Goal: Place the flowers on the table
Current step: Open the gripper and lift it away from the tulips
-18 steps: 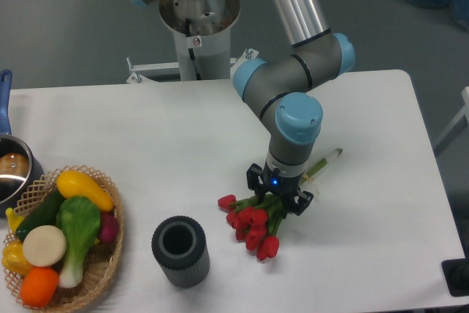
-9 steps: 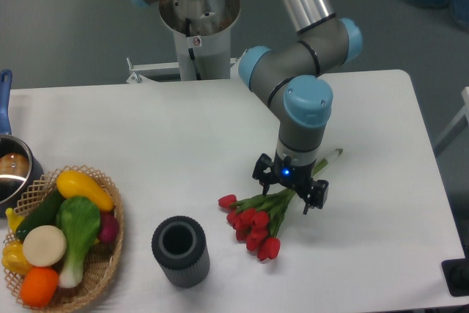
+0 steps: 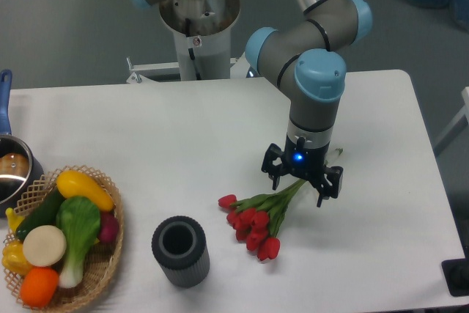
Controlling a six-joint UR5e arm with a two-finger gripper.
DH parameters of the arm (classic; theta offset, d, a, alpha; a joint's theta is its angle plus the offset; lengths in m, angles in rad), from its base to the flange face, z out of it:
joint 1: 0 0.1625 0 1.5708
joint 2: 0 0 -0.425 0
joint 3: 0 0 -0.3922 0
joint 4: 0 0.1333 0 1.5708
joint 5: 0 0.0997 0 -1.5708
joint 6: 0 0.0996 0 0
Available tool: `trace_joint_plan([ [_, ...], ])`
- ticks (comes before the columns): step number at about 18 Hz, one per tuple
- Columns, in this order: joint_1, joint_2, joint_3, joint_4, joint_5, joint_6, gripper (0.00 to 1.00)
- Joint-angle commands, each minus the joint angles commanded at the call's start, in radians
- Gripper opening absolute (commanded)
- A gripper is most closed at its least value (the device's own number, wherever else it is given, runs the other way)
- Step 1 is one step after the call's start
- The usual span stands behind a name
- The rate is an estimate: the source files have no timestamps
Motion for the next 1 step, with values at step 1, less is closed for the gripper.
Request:
trace_joint_plan([
  [1,0.000,0.000,0.002,0.002,0.000,0.002,1.00],
])
